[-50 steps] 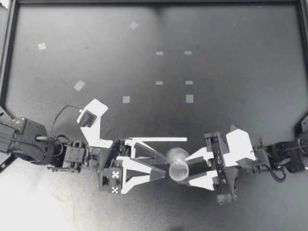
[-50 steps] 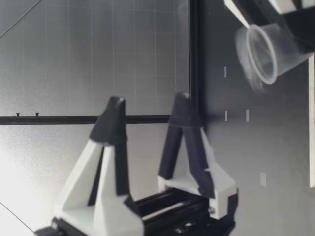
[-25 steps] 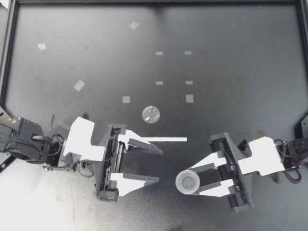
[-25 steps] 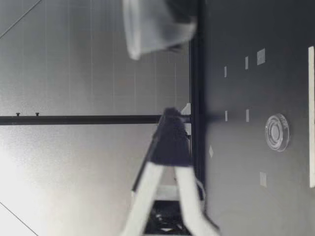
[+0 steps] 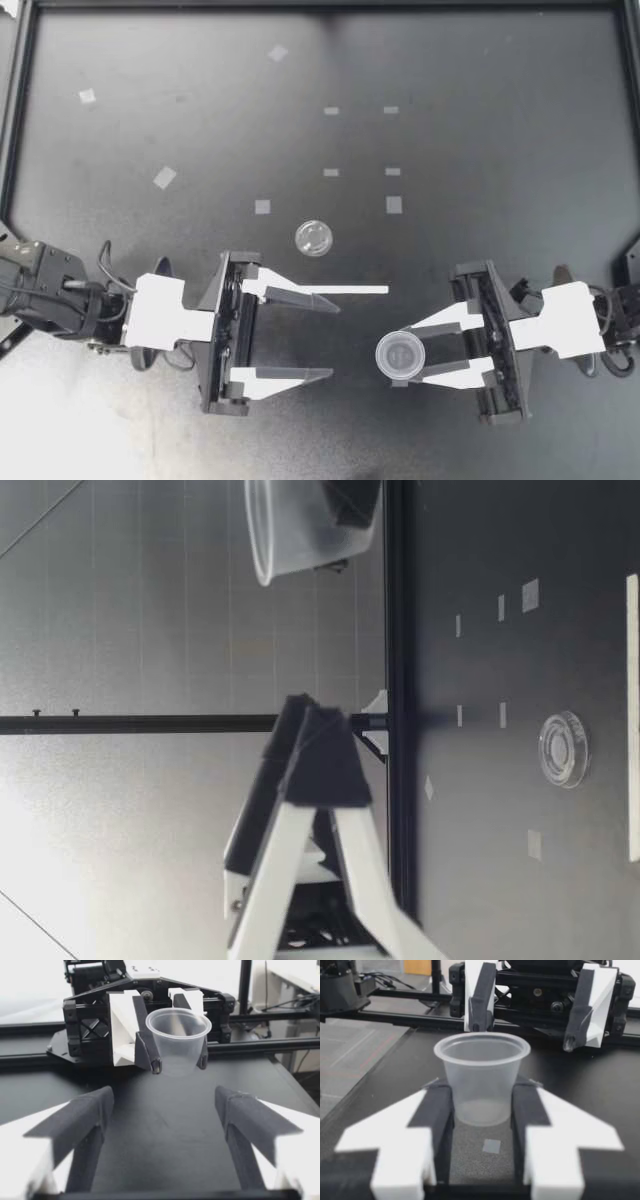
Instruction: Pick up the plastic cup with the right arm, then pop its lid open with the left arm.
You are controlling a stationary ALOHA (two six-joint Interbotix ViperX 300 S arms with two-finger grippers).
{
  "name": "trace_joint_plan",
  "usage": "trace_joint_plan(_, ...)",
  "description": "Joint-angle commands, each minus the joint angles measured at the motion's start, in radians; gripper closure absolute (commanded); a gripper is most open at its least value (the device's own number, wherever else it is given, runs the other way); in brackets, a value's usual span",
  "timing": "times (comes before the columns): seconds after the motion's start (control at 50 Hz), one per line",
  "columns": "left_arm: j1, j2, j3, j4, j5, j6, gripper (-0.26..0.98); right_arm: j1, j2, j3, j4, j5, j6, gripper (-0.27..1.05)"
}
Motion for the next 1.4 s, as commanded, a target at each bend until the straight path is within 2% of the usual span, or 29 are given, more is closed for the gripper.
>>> trace_joint_plan(0.0, -0.002, -0.028, -0.018, -0.002, -0.006, -0.002, -0.01, 0.002, -0.02, -0.012, 0.002, 0.0, -0.002, 0.46)
trace_joint_plan(1.38, -0.002, -0.023, -0.011, -0.002, -0.006, -0.005, -0.01, 0.002, -0.015, -0.031, 0.003, 0.04, 0.003, 0.46)
